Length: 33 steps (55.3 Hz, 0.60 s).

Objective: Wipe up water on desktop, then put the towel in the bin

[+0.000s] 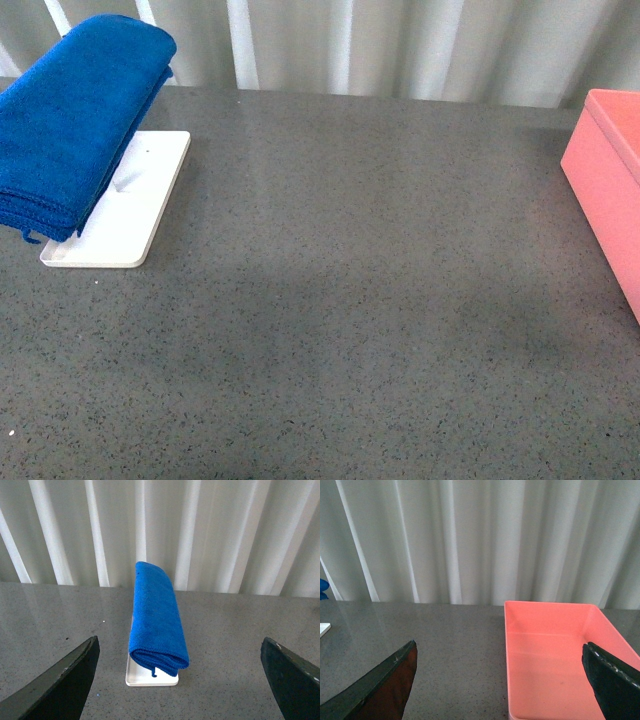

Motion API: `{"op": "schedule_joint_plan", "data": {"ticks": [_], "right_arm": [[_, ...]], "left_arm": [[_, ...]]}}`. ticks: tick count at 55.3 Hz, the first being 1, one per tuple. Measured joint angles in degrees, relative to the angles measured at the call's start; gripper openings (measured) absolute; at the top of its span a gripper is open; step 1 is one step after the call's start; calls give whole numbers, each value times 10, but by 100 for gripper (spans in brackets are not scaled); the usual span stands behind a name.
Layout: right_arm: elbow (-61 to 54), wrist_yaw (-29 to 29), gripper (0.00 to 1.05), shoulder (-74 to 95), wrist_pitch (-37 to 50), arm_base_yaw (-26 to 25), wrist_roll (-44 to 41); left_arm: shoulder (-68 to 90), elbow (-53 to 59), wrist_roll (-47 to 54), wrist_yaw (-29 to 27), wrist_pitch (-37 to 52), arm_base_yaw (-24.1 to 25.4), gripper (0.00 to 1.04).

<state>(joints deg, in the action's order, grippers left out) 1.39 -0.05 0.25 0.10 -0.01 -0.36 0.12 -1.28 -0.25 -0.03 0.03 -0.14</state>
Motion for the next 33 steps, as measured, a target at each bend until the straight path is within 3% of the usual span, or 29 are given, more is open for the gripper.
{"op": "schedule_joint_plan", "data": {"ticks": [33], "right_arm": [[0,0,98,0,0,0,0]], "left_arm": [[0,0,0,0,0,0,98]]}}
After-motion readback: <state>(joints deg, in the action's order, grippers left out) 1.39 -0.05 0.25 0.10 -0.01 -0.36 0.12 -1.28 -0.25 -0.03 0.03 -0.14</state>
